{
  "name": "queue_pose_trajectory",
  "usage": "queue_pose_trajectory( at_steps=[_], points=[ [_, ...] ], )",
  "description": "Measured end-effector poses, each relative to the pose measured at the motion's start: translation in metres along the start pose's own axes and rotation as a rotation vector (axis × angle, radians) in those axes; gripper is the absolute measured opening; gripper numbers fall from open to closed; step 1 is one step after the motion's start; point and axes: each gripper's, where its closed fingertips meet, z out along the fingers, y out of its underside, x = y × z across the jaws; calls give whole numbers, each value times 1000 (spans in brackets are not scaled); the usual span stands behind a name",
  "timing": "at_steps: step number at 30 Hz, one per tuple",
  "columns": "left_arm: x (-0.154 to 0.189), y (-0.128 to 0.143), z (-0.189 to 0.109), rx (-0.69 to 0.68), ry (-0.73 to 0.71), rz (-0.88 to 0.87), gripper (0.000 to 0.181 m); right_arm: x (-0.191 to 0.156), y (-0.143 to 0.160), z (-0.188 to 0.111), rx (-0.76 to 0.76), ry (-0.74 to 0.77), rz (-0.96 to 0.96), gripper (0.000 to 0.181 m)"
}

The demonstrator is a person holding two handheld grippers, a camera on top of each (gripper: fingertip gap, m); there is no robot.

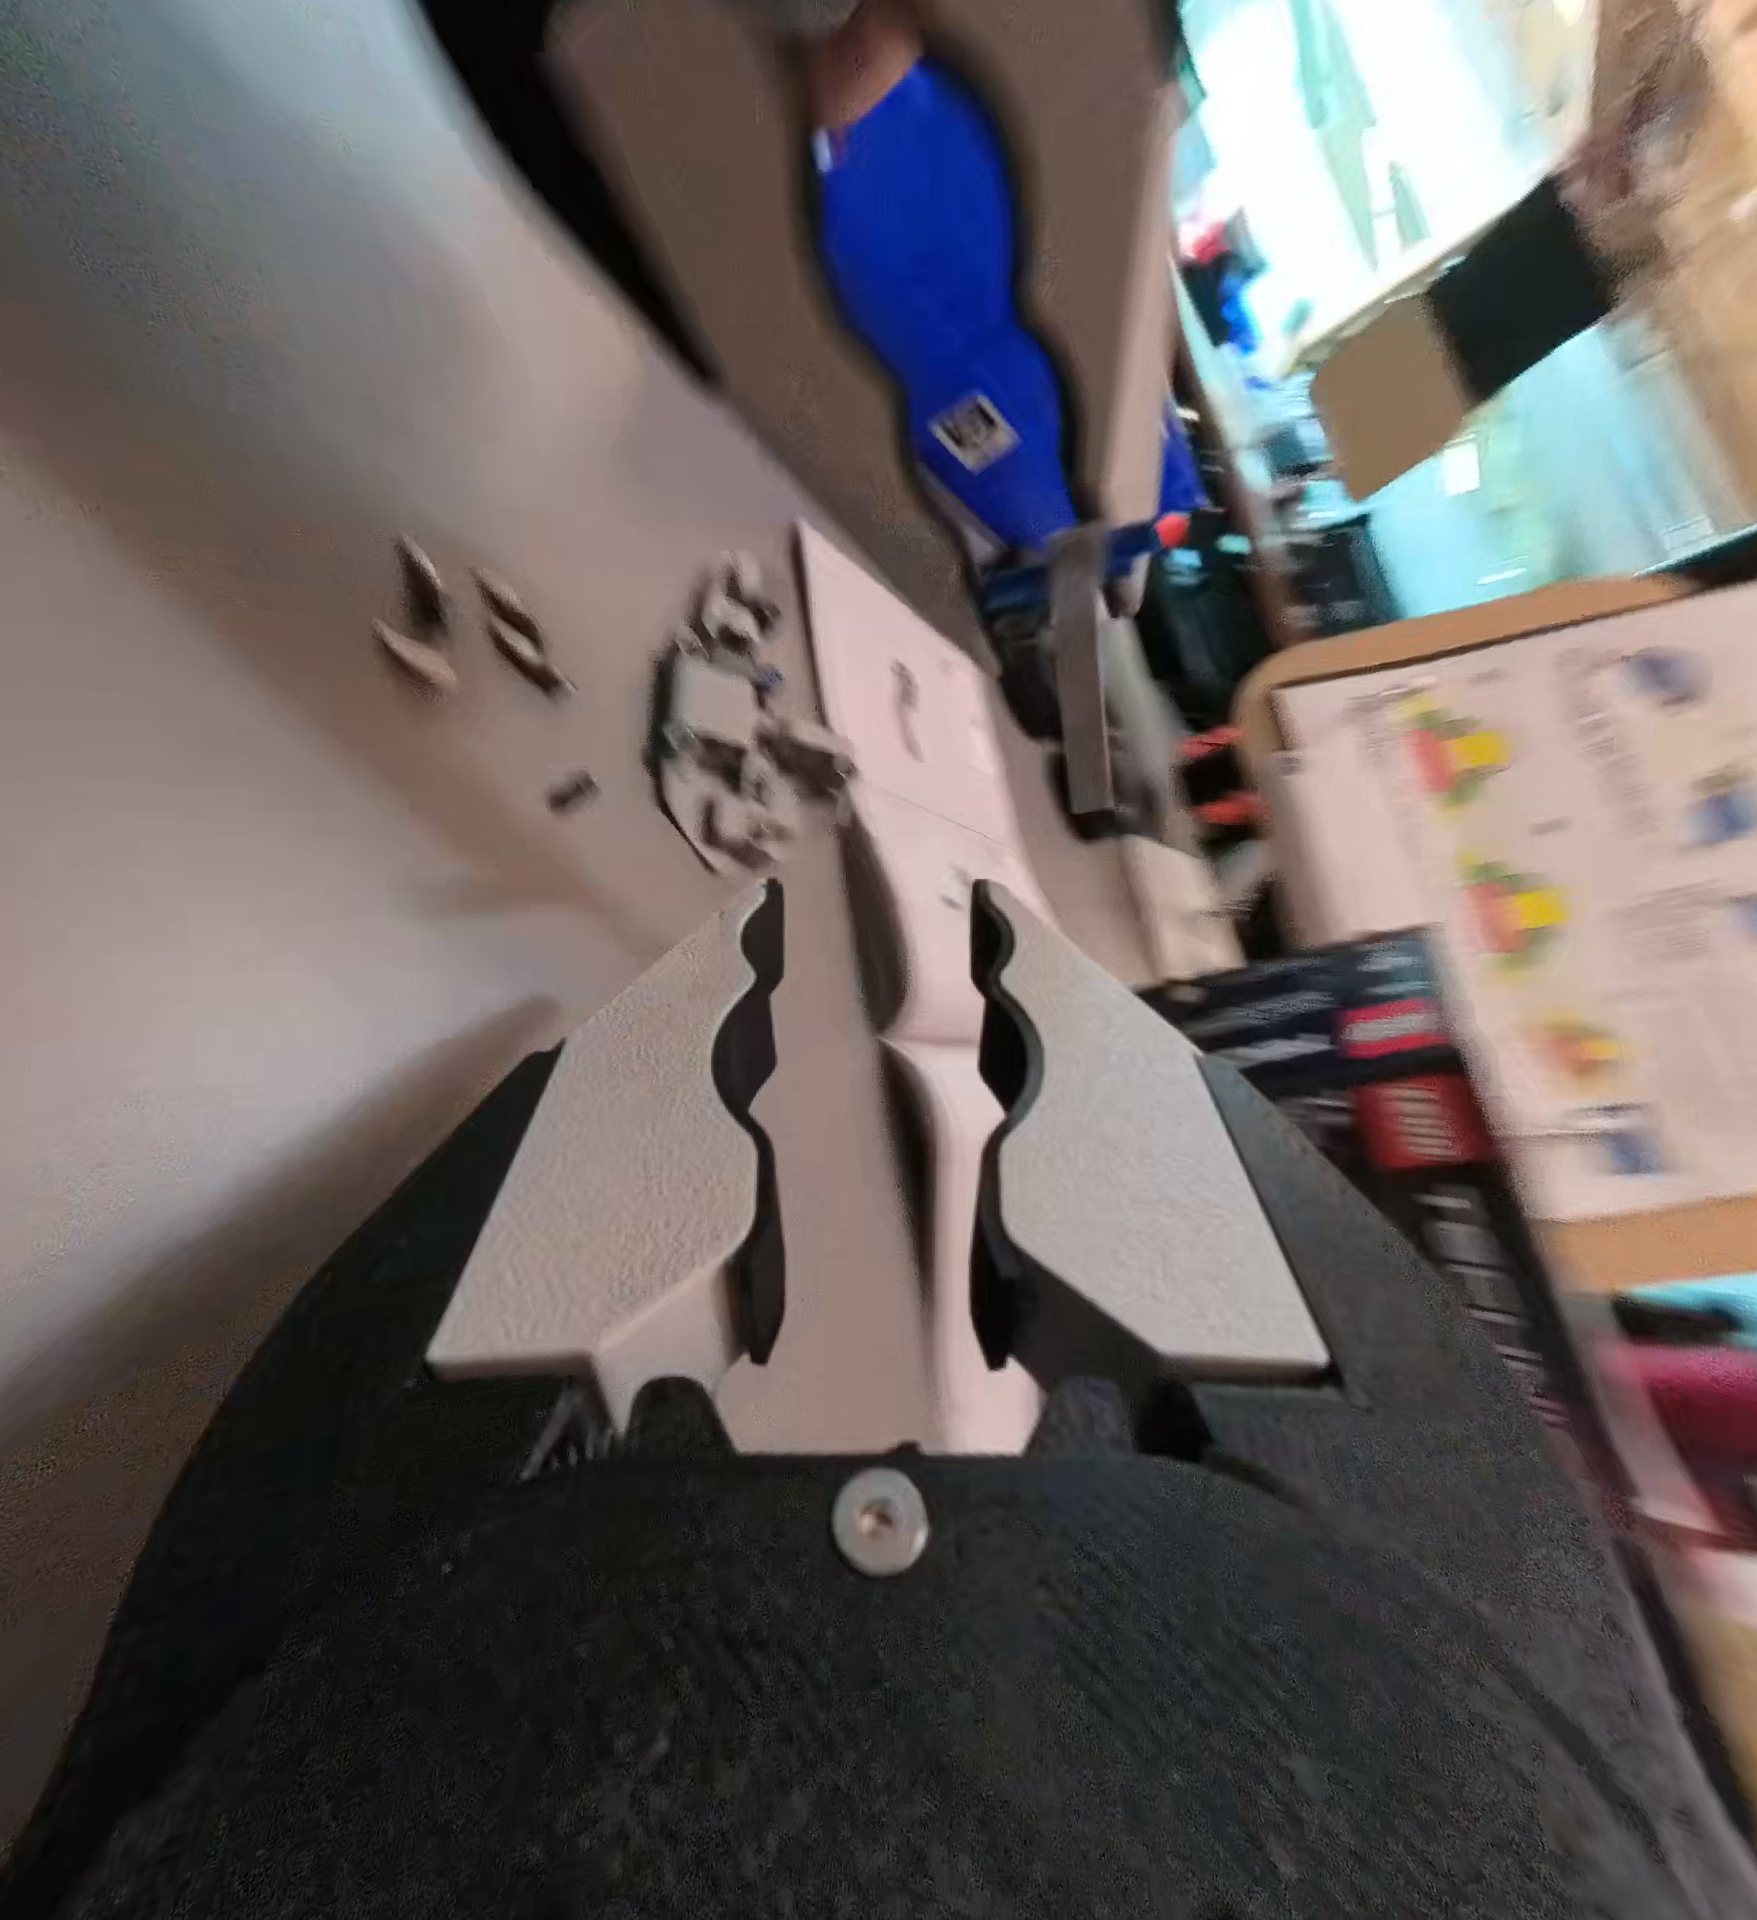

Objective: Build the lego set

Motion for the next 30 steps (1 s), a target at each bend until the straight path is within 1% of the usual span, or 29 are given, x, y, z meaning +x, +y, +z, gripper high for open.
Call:
queue_pose_trajectory(
  at_steps=[2,3,5,7,9,13,15,17,20,23,30],
  points=[
    [4,2,3,-87,-20,176,16,-4,-18,-5,148,-130,288,40],
    [7,1,5,-106,-6,225,16,-3,-28,-9,224,-184,432,39],
    [10,-2,6,-112,-7,251,16,9,-34,-13,314,-222,680,39],
    [11,-6,6,-102,-2,249,16,14,-29,-12,318,-234,818,38],
    [12,-8,7,-104,0,254,16,15,-24,-10,310,-237,891,36],
    [18,-10,8,-93,20,250,16,15,-34,-14,401,-297,962,30],
    [17,-11,8,-92,18,247,16,15,-36,-14,428,-304,975,23],
    [19,-12,8,-91,28,246,16,12,-34,-12,417,-301,961,18],
    [20,-11,9,-89,27,247,16,10,-33,-10,403,-286,938,15],
    [19,-13,9,-83,25,229,16,13,-31,-12,410,-271,925,7],
    [21,-11,10,-88,30,231,16,12,-30,-10,394,-262,910,6]
  ],
)
